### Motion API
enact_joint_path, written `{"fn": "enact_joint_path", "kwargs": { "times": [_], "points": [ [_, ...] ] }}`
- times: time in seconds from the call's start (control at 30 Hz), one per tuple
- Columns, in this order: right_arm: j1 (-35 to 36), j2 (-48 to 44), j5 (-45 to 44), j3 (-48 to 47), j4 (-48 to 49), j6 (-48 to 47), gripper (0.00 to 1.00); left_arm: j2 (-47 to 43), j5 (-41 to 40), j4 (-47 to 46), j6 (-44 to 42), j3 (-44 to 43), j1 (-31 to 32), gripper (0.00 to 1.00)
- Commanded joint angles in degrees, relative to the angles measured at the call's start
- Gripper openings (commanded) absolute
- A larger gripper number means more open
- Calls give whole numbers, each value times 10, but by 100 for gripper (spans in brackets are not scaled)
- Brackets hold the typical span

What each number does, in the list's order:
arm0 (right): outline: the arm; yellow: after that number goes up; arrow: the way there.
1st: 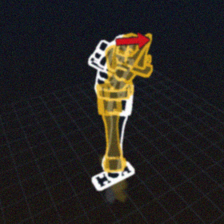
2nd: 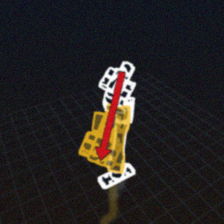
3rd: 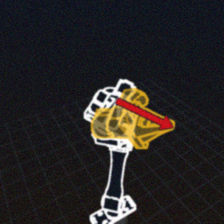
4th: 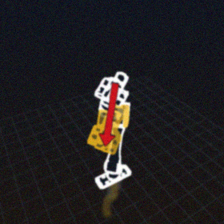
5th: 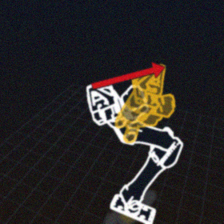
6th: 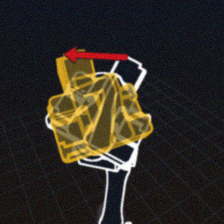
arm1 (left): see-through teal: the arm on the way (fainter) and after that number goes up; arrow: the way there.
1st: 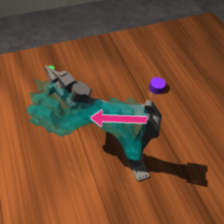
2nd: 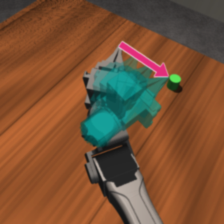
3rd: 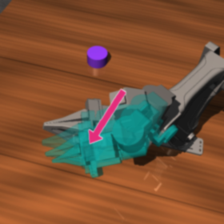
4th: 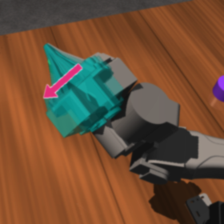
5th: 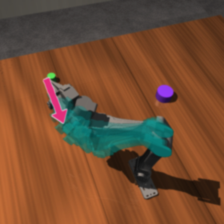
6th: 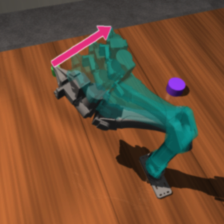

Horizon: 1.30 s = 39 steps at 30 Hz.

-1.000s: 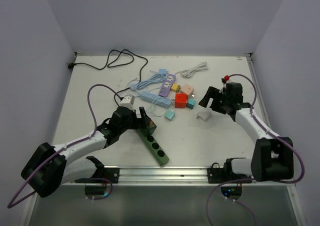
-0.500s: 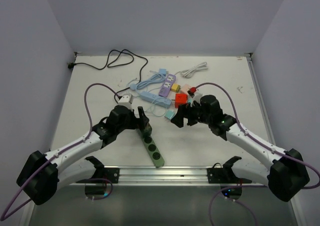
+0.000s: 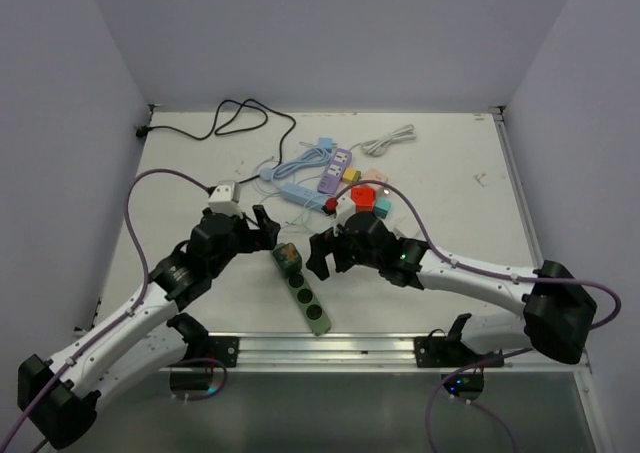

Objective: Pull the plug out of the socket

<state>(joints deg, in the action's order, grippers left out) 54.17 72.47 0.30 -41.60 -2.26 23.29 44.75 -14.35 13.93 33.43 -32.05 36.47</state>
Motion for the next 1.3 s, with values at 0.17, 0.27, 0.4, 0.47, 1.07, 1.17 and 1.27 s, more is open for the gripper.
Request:
{"fn": "enact_joint_path", "kwargs": {
  "times": [0.17,0.27,0.4,0.47,1.07,1.17,1.27],
  "points": [
    [73,111,-115,-130,24,-3,92,-90,-59,95,33,-16,1,100],
    [88,146,-134,-158,10,2,93,-119,-77,117,42,-22,0,100],
    [100,188,-144,-195,-5,11,93,-157,-98,133,46,-27,1,100],
    [103,214,-151,-206,-16,19,93,-164,-103,135,45,-26,1,100],
    [110,305,-188,-284,-104,62,78,-154,-82,128,44,-10,1,99],
    [110,307,-185,-295,-124,56,71,-152,-75,124,47,-5,1,100],
    [110,298,-178,-299,-138,55,59,-149,-65,116,52,2,2,100]
  ]
}}
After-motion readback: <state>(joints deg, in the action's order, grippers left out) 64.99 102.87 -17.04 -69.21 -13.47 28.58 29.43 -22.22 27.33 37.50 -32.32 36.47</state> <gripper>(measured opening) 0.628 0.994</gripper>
